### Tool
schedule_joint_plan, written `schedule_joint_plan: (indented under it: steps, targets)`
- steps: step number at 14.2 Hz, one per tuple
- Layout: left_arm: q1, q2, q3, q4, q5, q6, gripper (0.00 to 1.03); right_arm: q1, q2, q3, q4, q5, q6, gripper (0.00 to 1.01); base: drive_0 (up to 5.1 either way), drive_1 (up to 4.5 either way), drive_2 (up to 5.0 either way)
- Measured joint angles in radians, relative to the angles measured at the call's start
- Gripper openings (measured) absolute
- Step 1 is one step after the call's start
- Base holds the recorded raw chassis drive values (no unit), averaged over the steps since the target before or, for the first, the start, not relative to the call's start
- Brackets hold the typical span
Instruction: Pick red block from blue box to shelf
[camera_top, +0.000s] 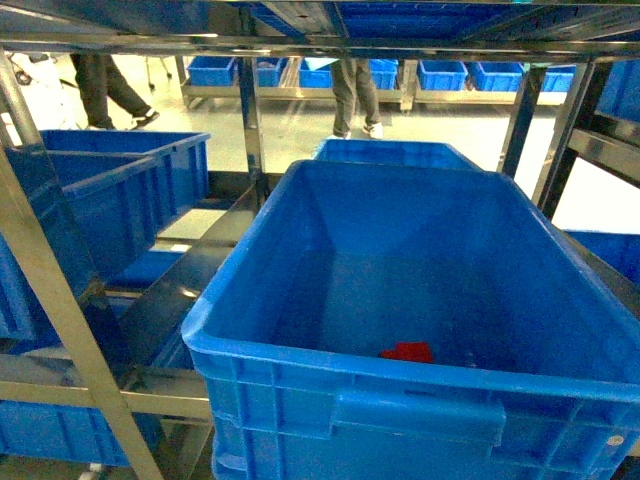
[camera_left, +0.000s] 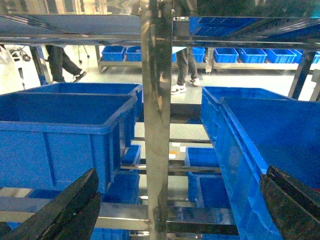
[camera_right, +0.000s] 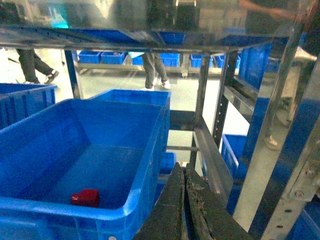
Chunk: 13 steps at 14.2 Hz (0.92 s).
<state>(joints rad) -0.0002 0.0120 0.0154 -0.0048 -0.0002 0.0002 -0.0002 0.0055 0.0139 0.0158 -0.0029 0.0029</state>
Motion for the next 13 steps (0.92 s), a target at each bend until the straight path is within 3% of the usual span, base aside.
schedule_joint_plan:
  steps: [7, 8, 9, 12, 13]
  targets:
    - [0.0, 0.0, 0.0, 0.001, 0.0, 0.0, 0.98, 0.0, -0.001, -0.001, -0.02, 0.003, 0.0, 0.02, 0.0, 0.0, 0.0]
    - [0.0, 0.0, 0.0, 0.001, 0.0, 0.0, 0.98, 0.0, -0.001, -0.001, -0.02, 0.003, 0.0, 0.08, 0.0, 0.0, 0.0]
    - [0.0, 0.0, 0.0, 0.0, 0.0, 0.0, 0.98, 0.0, -0.001, -0.001, -0.02, 0.003, 0.0, 0.23, 0.0, 0.0, 0.0]
    - [0.0, 0.0, 0.0, 0.001, 0.0, 0.0, 0.98, 0.0, -0.001, -0.001, -0.02, 0.003, 0.0, 0.49, 0.0, 0.0, 0.0]
    - [0.0, 0.0, 0.0, 0.0, 0.0, 0.0, 0.98, 0.0, -0.001, -0.001, -0.02, 0.003, 0.0, 0.63, 0.0, 0.0, 0.0]
